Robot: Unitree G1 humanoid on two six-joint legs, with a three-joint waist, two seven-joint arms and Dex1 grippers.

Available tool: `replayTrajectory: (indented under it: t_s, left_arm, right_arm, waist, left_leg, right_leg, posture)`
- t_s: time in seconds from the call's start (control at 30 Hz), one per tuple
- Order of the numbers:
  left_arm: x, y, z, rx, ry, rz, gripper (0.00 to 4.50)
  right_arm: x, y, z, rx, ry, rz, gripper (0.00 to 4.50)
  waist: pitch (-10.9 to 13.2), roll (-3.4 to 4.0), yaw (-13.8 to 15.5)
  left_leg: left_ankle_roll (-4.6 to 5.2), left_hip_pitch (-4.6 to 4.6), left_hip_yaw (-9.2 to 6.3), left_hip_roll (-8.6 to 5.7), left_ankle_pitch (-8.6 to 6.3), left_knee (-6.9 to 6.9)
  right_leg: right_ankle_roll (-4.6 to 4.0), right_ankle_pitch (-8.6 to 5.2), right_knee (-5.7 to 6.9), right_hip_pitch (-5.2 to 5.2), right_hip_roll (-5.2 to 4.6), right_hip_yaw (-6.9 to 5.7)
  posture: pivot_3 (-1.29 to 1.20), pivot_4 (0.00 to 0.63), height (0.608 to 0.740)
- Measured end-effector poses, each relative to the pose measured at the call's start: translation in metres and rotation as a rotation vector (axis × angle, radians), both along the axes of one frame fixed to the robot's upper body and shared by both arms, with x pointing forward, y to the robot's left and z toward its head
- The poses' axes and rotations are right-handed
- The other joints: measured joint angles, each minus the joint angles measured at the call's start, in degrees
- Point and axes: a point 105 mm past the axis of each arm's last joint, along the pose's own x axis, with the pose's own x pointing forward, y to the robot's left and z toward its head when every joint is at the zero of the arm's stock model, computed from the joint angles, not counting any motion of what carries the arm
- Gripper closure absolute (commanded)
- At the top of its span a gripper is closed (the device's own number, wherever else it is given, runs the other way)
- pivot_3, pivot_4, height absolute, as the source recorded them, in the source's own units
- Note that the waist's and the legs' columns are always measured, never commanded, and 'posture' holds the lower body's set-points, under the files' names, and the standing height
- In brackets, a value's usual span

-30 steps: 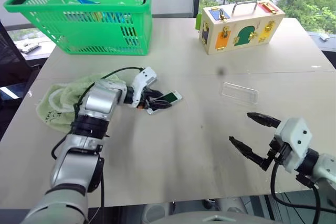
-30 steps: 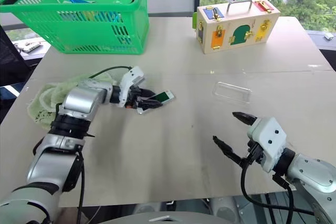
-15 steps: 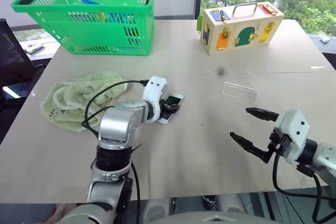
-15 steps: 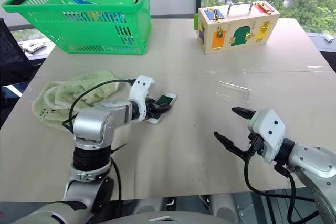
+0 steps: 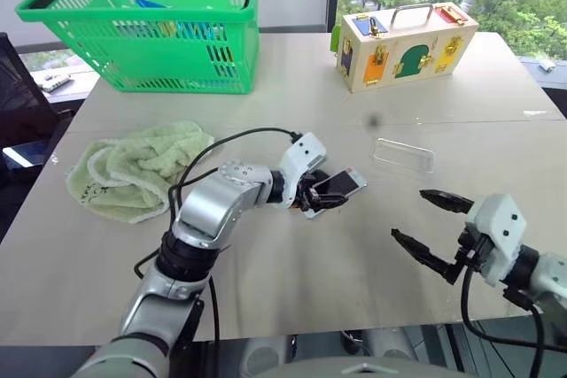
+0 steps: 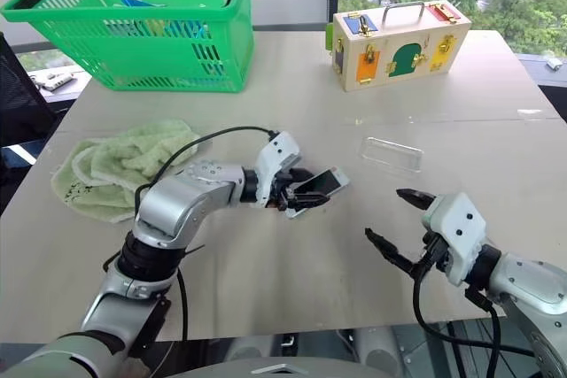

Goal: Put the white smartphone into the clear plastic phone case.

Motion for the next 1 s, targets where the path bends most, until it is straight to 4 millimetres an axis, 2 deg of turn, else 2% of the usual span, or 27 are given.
replayTrajectory:
  t_s: [0.13, 0.3, 0.6, 0.77, 0.97, 1.0]
  left_arm:
    - [0.004, -0.025, 0.002, -0.012, -0.113, -0.251, 1.65]
    - [0.006, -0.052, -0.005, -0.047, -0.193, -0.449, 1.65]
    - [-0.006, -0.067, -0.016, -0.001, -0.43, -0.935, 1.65]
    - [-0.006, -0.08, -0.021, 0.06, -0.524, -1.086, 1.65]
    - [-0.005, -0.099, -0.037, 0.138, -0.546, -1.104, 1.65]
    - [-0.004, -0.101, -0.038, 0.136, -0.539, -1.099, 0.63]
  right_arm:
    - [-0.004, -0.017, 0.0, -0.025, 0.007, -0.072, 0.0]
    - [-0.011, -0.026, 0.004, -0.051, 0.001, -0.113, 0.0]
    - [-0.017, -0.032, 0.008, -0.062, 0.002, -0.141, 0.0]
    - [-0.018, -0.034, 0.007, -0.059, 0.024, -0.166, 0.0]
    - [-0.015, -0.035, 0.006, -0.038, 0.057, -0.201, 0.0]
    - [-0.014, -0.035, 0.006, -0.037, 0.06, -0.202, 0.0]
  waist:
    - [-0.01, 0.02, 0.25]
    - [-0.01, 0.01, 0.38]
    - [-0.01, 0.01, 0.48]
    - [0.0, 0.0, 0.78]
    - [0.0, -0.01, 1.19]
    - [-0.01, -0.01, 1.27]
  left_leg:
    - [0.01, -0.03, 0.03, -0.03, 0.0, 0.0]
    - [0.03, -0.09, 0.07, -0.04, -0.01, -0.01]
    - [0.04, -0.1, 0.06, -0.06, -0.01, 0.02]
    - [0.12, -0.16, 0.06, -0.07, -0.06, 0.03]
    - [0.2, -0.18, 0.07, -0.09, -0.11, 0.04]
    - [0.2, -0.16, 0.05, -0.09, -0.11, 0.05]
  right_leg:
    - [0.0, 0.0, -0.06, 0.01, -0.01, 0.01]
    - [0.02, 0.0, -0.2, 0.0, 0.01, 0.06]
    - [0.01, 0.01, -0.21, 0.03, 0.04, 0.04]
    - [0.04, 0.01, -0.32, 0.04, 0.04, 0.03]
    - [0.09, 0.04, -0.4, 0.06, 0.03, 0.04]
    - [0.1, 0.05, -0.4, 0.11, 0.02, 0.02]
  posture:
    - [0.0, 0.15, 0.74]
    - [0.0, 0.15, 0.74]
    - [0.0, 0.15, 0.74]
    - [0.0, 0.15, 0.74]
    - [0.0, 0.15, 0.74]
    - [0.0, 0.15, 0.74]
